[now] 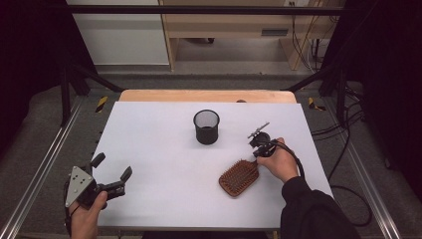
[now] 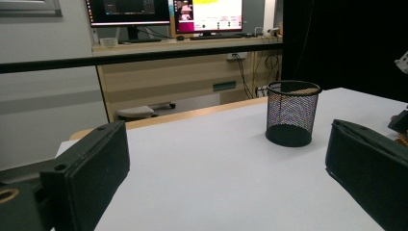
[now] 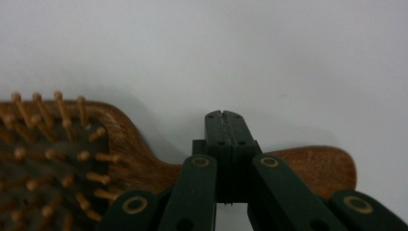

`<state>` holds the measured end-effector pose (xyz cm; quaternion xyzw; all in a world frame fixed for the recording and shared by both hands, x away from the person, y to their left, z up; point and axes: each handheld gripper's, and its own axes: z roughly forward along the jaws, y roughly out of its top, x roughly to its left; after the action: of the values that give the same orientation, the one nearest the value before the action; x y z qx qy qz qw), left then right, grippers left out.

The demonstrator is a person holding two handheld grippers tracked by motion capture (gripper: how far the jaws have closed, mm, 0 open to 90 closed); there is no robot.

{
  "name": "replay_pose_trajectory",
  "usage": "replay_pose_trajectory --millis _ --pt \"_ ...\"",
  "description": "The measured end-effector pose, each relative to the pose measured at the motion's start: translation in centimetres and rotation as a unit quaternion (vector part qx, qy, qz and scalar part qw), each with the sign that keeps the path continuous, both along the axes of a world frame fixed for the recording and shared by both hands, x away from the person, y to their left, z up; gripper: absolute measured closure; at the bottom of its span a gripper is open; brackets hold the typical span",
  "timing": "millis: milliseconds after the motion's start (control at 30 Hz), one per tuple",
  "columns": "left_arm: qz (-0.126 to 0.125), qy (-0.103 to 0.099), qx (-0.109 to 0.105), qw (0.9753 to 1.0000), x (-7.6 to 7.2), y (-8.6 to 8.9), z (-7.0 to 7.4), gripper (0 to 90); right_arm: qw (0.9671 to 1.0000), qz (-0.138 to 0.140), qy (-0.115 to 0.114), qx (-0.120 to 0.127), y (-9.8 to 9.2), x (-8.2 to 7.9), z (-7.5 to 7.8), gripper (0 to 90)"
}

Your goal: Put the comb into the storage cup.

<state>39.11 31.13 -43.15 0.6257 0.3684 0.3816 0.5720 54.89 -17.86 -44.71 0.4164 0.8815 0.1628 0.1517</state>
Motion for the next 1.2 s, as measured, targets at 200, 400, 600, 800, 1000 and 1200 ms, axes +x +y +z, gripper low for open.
replay_pose_trajectory --millis 200,400,600,800,1000,1200 --pt "0.0 0.001 0.004 1.0 0.0 -0.1 0.0 1.8 0.9999 -0.007 0.007 0.003 -1.6 -0.6 0.0 90.0" --pt "0.002 0.005 0.005 1.0 0.0 0.0 -0.1 1.7 0.9997 -0.006 0.016 0.019 -2.4 -1.6 0.1 90.0" --pt "0.002 0.005 0.006 1.0 0.0 0.0 -0.1 1.6 0.9995 0.006 0.023 0.023 -2.8 -3.2 0.2 90.0" --pt "0.0 0.004 0.008 1.0 -0.1 -0.1 -0.1 1.6 0.9987 0.029 0.021 0.035 -2.6 -5.7 -0.1 90.0" --pt "0.0 0.004 0.009 1.0 -0.2 -0.1 -0.1 1.6 0.998 0.041 0.023 0.042 -2.3 -7.1 -0.3 90.0" --pt "0.001 0.004 0.006 1.0 -0.1 0.0 -0.1 1.6 0.9977 0.042 0.02 0.049 -2.1 -7.5 -0.1 90.0"
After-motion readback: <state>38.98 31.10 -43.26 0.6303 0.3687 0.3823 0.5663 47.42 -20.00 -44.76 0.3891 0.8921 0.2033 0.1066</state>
